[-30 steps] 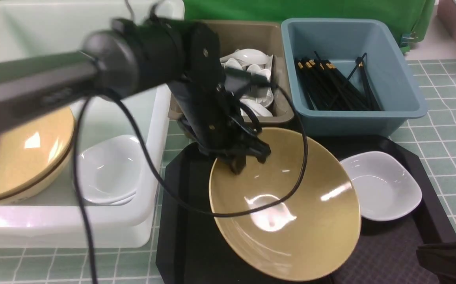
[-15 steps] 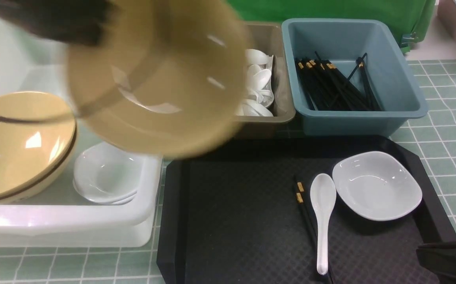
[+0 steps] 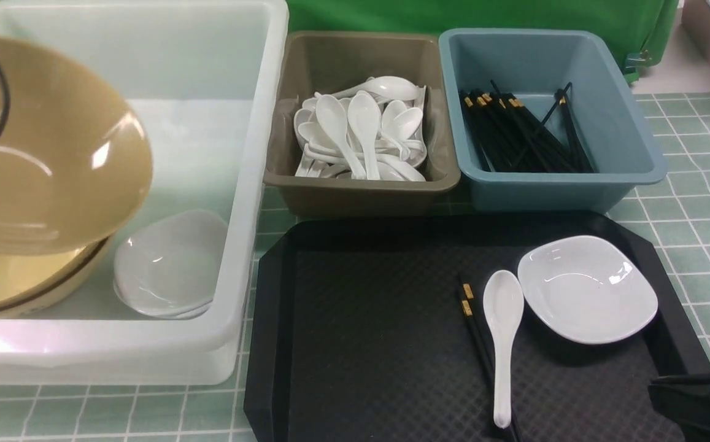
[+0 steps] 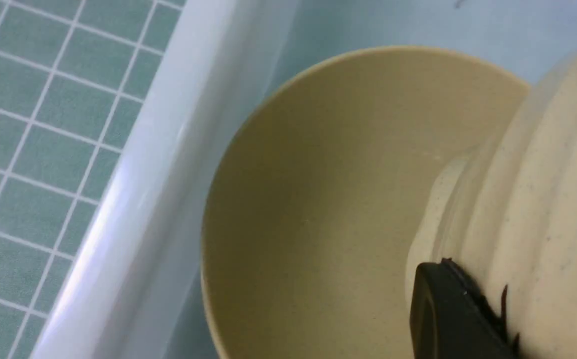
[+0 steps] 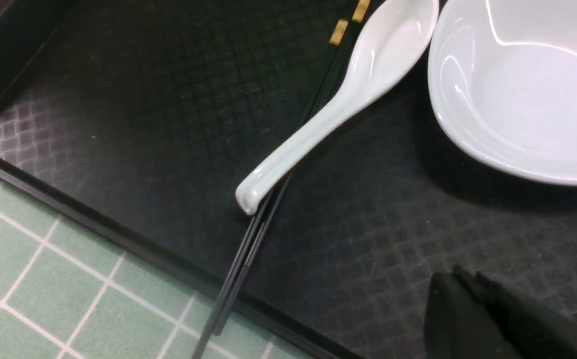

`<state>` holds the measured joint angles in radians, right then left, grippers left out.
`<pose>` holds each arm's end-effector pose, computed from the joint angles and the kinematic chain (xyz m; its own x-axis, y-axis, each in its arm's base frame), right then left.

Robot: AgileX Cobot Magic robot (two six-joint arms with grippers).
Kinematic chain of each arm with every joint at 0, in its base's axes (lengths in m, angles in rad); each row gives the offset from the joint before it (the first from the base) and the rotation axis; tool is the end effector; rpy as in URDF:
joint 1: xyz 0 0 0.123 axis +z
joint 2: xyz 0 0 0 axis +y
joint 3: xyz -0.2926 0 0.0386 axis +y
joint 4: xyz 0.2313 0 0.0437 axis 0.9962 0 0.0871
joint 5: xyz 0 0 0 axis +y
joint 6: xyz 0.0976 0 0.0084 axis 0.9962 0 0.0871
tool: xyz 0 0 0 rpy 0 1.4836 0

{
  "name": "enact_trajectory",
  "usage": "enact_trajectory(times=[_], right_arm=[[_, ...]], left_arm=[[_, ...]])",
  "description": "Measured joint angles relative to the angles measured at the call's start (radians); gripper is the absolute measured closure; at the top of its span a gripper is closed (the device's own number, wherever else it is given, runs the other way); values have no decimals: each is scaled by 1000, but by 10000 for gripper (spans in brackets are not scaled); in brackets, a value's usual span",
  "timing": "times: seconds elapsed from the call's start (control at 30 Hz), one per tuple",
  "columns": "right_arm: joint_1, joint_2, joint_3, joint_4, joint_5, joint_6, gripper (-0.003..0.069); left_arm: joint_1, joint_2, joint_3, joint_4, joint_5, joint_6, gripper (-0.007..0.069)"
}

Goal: On blue table put chopsticks spoon bowls plates into blue grey white boxes.
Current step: 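Place the tan bowl onto the bowl stack in the left bin with the left gripper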

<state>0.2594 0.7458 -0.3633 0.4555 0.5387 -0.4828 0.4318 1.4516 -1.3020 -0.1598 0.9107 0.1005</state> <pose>0.1000 0.0495 0.2364 -0.6485 -0.2574 -0.7163 -0.4603 0.8821 0.0997 0.2720 0.1118 0.3468 -0.7483 -0.3426 -0.5681 -0.3489 0.9316 -0.1023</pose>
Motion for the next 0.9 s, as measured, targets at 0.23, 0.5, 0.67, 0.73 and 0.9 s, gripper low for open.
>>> enact_trajectory(times=[0.23, 0.5, 0.67, 0.73, 0.9], right_arm=[[0, 0, 0, 1, -2, 0, 575], [0, 0, 0, 1, -2, 0, 569], [0, 0, 0, 1, -2, 0, 564], [0, 0, 0, 1, -2, 0, 561], [0, 0, 0, 1, -1, 1, 559]], left_arm=[[4, 6, 188, 3, -241, -49, 541], [5, -18, 221, 2, -257, -46, 55], [5, -131, 221, 1, -240, -44, -22], [5, -190, 221, 2, -240, -44, -26], [2, -305, 221, -5, -222, -43, 5]])
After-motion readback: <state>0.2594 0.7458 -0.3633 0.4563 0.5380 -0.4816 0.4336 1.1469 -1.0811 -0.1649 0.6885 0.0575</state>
